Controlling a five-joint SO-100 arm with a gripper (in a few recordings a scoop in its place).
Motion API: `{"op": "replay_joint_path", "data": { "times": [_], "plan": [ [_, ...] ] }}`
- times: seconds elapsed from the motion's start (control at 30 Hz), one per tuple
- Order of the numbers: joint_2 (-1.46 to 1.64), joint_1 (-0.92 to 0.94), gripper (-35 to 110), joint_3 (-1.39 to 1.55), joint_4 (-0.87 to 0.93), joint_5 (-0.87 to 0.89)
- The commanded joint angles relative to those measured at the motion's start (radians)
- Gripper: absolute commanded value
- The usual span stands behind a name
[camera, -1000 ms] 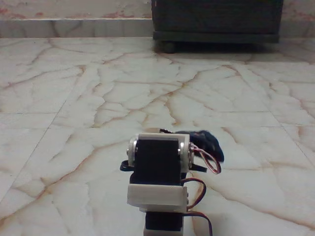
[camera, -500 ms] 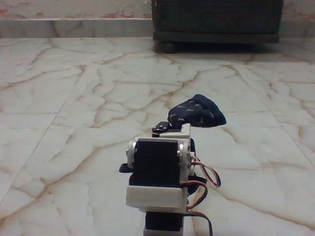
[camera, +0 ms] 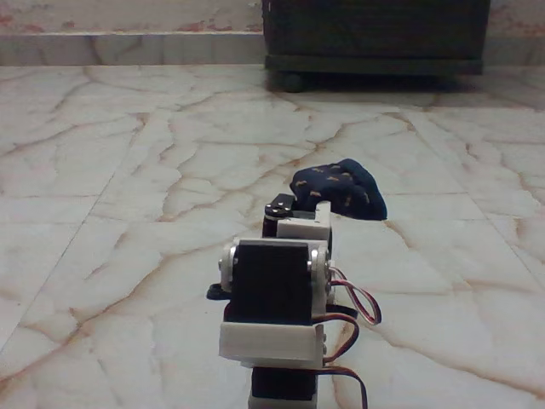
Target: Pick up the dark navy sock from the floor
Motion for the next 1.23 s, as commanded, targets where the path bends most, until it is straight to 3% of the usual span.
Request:
{"op": "replay_joint_path", "data": {
  "times": [0.0,1.2],
  "plan": [
    [0.034,-0.012,0,0.000,-0.021,0.041],
    [0.021,-0.034,0,-0.002,0.014,-0.017]
  ]
}}
